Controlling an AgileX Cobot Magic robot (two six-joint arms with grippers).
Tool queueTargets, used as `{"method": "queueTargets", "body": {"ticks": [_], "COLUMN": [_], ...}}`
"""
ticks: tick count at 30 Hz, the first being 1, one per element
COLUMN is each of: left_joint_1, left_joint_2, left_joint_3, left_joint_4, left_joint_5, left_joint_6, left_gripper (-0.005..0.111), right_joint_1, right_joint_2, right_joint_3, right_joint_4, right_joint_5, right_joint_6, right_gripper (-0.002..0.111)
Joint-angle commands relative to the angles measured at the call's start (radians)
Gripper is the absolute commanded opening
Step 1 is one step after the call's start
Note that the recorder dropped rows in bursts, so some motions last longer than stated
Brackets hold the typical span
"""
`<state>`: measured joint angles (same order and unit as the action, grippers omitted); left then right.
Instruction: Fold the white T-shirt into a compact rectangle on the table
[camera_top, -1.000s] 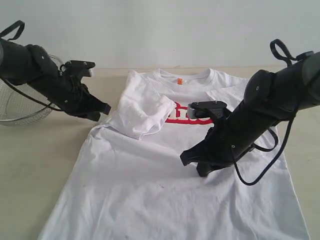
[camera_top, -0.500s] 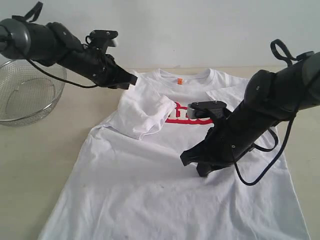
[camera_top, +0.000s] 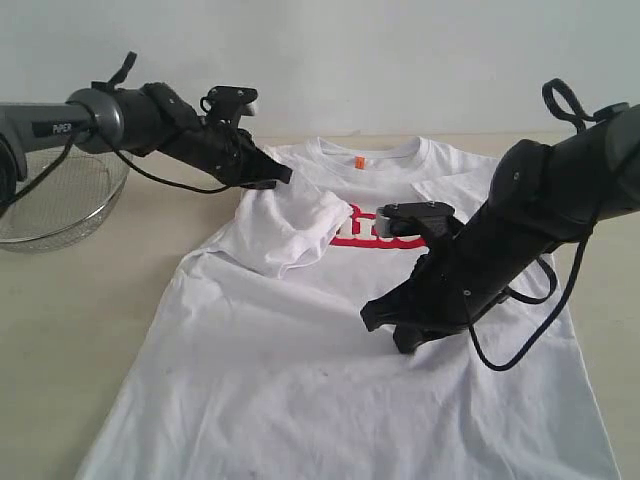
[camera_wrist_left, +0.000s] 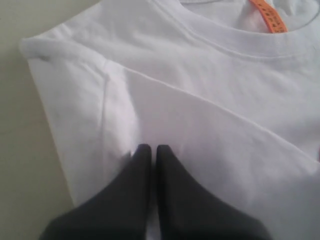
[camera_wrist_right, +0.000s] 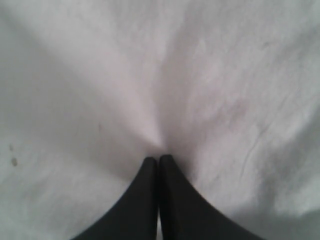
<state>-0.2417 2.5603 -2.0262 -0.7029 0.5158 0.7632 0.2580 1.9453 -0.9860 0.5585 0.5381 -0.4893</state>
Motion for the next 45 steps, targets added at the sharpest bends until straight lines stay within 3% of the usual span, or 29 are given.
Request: {"method": "queueTargets", "body": {"ticks": [1, 16, 24, 28, 36, 45], "left_joint_1": [0.011, 0.086, 0.082, 0.082, 0.059, 0.059], "left_joint_2": [0.046, 0.089, 0.060, 0.005, 0.012, 0.076], "left_joint_3": [-0.067, -0.159, -0.243, -0.243, -0.232, -0.230], "left_joint_4": [0.062, 0.086, 0.046, 0.059, 0.057, 0.025], "left_joint_5": [-0.009, -0.042, 0.031, 0.138, 0.188, 0.177], "left_joint_6": [-0.052, -0.097, -0.093, -0.091, -0.108, -0.147], "left_gripper": [0.005, 0.005, 0.005, 0.005, 0.005, 0.005], "right_joint_1": [-0.007, -0.007, -0.007, -0.007, -0.019, -0.039], "right_joint_2": [0.041, 0.041, 0.041, -0.049, 0.083, 0.398], "right_joint_3": [0.035, 0.035, 0.035, -0.003, -0.511, -0.958], "right_joint_4": [-0.064, -0.064, -0.062, 0.027, 0.039, 0.060], "right_joint_5": [0.060, 0.094, 0.082, -0.028, -0.085, 0.183], "right_joint_6": [-0.010, -0.012, -0.022, -0.103, 0.018, 0.090], "right_gripper": [0.000, 0.000, 0.000, 0.000, 0.000, 0.000]}}
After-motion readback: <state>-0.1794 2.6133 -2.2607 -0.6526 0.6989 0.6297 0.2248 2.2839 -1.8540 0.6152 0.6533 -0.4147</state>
